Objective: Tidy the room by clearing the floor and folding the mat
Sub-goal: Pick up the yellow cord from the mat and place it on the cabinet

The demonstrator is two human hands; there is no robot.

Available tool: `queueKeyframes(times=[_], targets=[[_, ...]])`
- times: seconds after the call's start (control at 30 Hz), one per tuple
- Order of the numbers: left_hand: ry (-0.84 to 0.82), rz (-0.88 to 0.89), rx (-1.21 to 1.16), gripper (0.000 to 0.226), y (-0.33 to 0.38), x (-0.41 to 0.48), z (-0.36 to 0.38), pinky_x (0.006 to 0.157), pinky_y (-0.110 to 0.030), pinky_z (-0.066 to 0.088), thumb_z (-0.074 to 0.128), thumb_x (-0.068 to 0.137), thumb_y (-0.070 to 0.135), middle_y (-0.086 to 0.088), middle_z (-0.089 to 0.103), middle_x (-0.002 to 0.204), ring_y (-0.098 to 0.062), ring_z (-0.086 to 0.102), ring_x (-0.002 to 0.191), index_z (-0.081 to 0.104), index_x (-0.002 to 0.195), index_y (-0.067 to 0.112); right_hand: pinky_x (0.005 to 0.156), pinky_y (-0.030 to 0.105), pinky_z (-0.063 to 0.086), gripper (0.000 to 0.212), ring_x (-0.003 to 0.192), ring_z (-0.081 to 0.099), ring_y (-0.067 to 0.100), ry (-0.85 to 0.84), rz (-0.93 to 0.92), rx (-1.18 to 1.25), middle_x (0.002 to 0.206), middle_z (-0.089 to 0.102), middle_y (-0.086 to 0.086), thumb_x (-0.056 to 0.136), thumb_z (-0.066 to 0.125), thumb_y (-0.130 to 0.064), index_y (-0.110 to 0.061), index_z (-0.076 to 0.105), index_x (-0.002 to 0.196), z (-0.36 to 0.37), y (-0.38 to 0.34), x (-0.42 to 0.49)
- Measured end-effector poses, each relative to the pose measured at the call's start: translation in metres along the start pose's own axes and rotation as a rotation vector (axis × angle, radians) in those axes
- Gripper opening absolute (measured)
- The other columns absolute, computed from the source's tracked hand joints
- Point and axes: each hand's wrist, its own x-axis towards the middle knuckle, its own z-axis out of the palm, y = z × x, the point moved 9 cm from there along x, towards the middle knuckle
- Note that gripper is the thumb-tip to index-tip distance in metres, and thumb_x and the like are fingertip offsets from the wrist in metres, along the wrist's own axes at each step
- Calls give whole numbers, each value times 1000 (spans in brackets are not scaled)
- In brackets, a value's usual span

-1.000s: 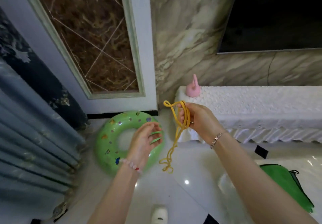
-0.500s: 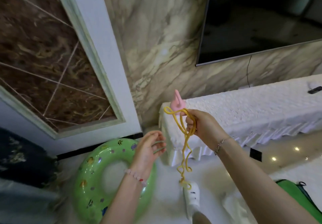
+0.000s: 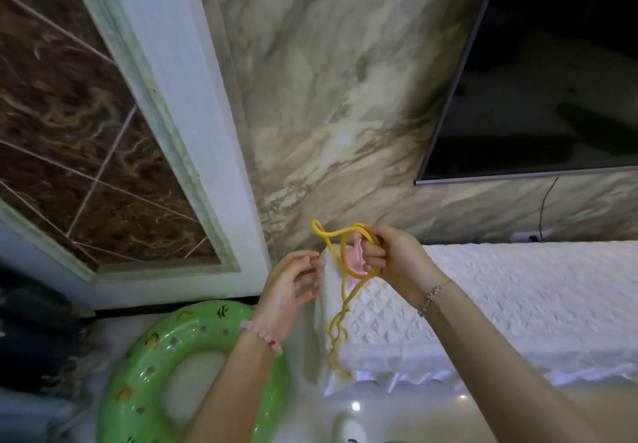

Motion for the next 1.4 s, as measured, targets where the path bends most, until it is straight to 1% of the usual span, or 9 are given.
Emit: queueKeyframes(times=[0.1, 0.23, 0.33, 0.5, 0.67, 0.8, 1.0, 1.2, 1.4], targets=[[8, 19, 123, 27, 3, 25, 4, 72, -22, 45, 50, 91, 2, -5, 59, 111, -13, 57, 89, 55, 115, 14, 49, 24, 26, 35, 35, 19, 5, -22, 14, 21, 43, 23, -9, 97, 29, -16, -10, 53, 72, -1, -20, 24], [-170, 86, 490, 91, -5, 58, 31, 93, -17, 33, 78, 69, 9, 10, 37, 135, -4, 38, 123, 27, 143, 24, 43, 19, 30, 32, 34, 18, 4, -77, 14, 52, 43, 22, -11, 96, 30, -17, -11, 51, 73, 5, -44, 43], [-213, 144, 501, 77, -5, 80, 58, 81, -2, 37, 80, 69, 5, 16, 47, 119, 19, 46, 100, 36, 129, 24, 41, 17, 31, 32, 33, 19, 3, -120, 43, 136, 41, 23, -11, 96, 29, -20, -11, 50, 73, 12, -57, 52], [-278, 66, 624, 28, -30, 119, 71, 81, -19, 43, 73, 75, 22, 5, 61, 96, 5, 57, 85, 61, 100, 16, 43, 18, 28, 29, 33, 20, 3, -103, 24, 197, 41, 24, -11, 95, 31, -23, -13, 48, 74, -5, -81, 62], [-178, 6, 703, 27, -48, 132, 19, 58, -19, 34, 71, 69, 37, 7, 49, 62, -4, 41, 61, 54, 68, 17, 38, 17, 27, 31, 30, 20, 1, 76, -75, 180, 38, 25, -11, 95, 30, -22, -13, 47, 71, -61, -106, 67], [-253, 12, 727, 19, -37, 129, -13, 58, -11, 40, 61, 88, 7, 4, 57, 61, 4, 52, 53, 57, 71, 12, 34, 14, 23, 37, 29, 21, 2, 285, -103, 99, 35, 26, -9, 99, 26, -21, -9, 45, 70, -110, -107, 64], [-176, 166, 770, 17, 23, 130, -34, 66, -30, 42, 61, 90, 18, 7, 55, 55, -12, 52, 63, 70, 76, 22, 40, 15, 25, 32, 44, 28, 7, 445, -157, -121, 59, 33, 2, 98, 39, -23, -10, 55, 74, -125, -93, 72], [-258, 380, 838, 18, 83, 99, 21, 57, -15, 37, 60, 90, 19, 17, 55, 53, 4, 46, 55, 66, 75, 27, 53, 10, 39, 5, 55, 46, 1, 94, -201, -549, 67, 47, -3, 88, 61, -8, -9, 56, 87, -30, -66, 78], [-233, 498, 984, 12, 104, 75, 43, 71, -20, 44, 62, 88, 26, 8, 70, 77, 1, 58, 71, 73, 86, 21, 70, 15, 47, 23, 67, 59, -5, -166, -170, -541, 71, 67, -12, 77, 74, -5, -23, 65, 87, 33, -21, 83]])
